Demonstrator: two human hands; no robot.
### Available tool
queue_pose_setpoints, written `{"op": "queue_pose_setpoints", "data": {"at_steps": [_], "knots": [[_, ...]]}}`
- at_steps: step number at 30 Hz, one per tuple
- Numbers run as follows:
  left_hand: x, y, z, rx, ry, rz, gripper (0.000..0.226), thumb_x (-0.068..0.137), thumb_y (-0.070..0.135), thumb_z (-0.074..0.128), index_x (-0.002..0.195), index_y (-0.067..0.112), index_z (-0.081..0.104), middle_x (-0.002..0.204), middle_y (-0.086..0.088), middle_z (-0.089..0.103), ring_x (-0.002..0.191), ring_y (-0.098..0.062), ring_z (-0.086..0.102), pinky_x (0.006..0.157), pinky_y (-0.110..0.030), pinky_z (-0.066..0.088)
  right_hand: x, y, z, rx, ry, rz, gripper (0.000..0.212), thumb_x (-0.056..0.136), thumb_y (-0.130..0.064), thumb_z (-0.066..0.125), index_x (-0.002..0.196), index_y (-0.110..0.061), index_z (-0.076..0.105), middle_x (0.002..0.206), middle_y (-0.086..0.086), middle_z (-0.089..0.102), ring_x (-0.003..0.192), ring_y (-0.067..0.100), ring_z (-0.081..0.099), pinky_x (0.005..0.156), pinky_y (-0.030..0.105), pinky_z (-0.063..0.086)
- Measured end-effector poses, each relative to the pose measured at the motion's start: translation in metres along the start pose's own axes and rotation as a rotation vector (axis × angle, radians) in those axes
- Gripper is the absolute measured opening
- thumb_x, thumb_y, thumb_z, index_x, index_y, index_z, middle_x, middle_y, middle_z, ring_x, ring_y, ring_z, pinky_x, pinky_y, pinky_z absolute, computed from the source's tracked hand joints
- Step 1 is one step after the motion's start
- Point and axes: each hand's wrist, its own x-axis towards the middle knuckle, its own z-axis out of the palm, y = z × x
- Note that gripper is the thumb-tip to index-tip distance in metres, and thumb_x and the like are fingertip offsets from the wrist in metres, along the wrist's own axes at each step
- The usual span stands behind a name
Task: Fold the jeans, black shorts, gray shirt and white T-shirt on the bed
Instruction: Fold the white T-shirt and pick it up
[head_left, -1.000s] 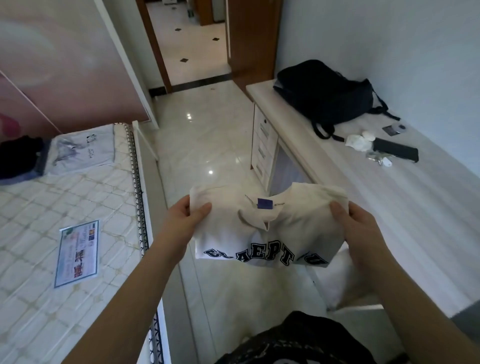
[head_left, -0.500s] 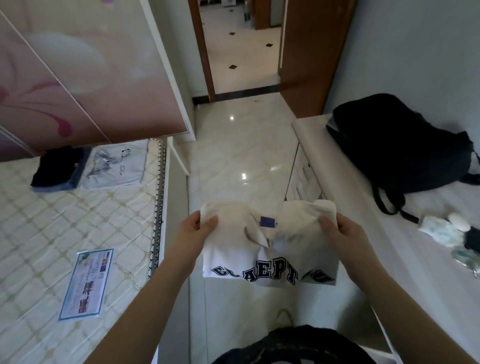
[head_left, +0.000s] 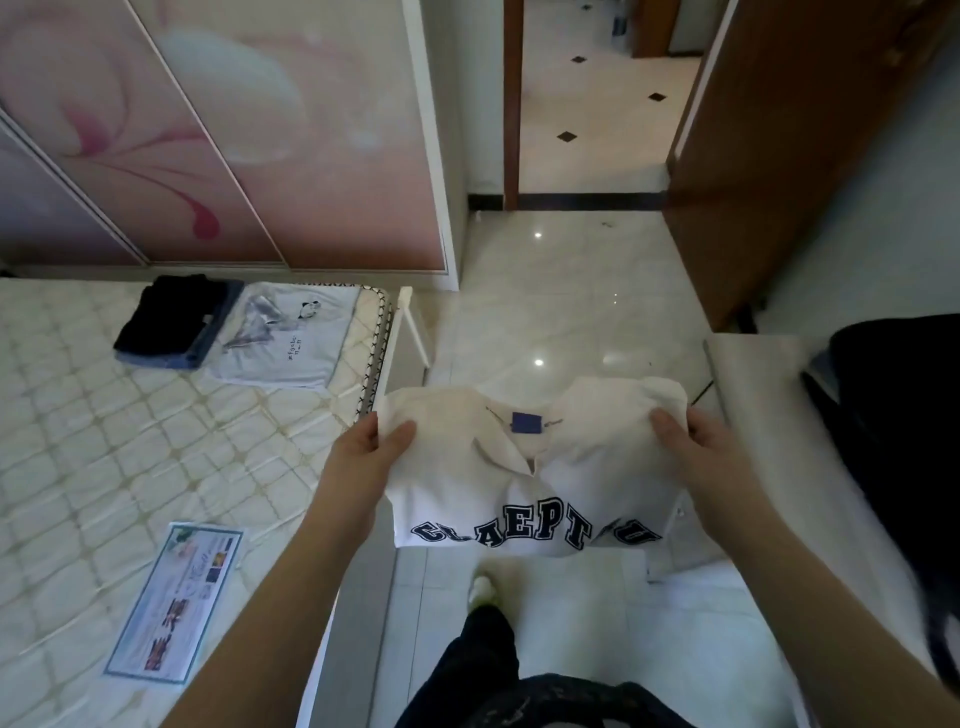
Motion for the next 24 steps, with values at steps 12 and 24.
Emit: {"op": "queue_pose_setpoints", "data": {"at_steps": [12, 24], "knots": [[0.193, 0.071, -0.013, -0.030, -0.056, 0.033, 0.019, 0.092, 0.022, 0.065, 0.110, 0.021, 0.069, 0.104, -0.003, 0.075, 0.094, -0.019, 0.072, 0.072, -0.028, 0.055, 0.169, -0.075, 0.073, -0.024, -0.012, 0.003, 0.016, 0.097, -0.034, 0.056, 0.104, -0.032, 0.071, 0.098, -0.007, 0.074, 0.093, 0.015, 0.069, 0.081, 0.036, 0.055], [0.336, 0.108, 0.024, -0.067, 0.169, -0.025, 0.020, 0.089, 0.025, 0.068, 0.108, 0.020, 0.071, 0.105, -0.006, 0.074, 0.097, -0.024, 0.071, 0.074, -0.033, 0.058, 0.391, -0.116, 0.123, 0.029, -0.256, 0.045, 0.016, 0.096, -0.031, 0.059, 0.100, -0.025, 0.073, 0.099, 0.006, 0.074, 0.095, 0.029, 0.069, 0.090, 0.052, 0.054]]}}
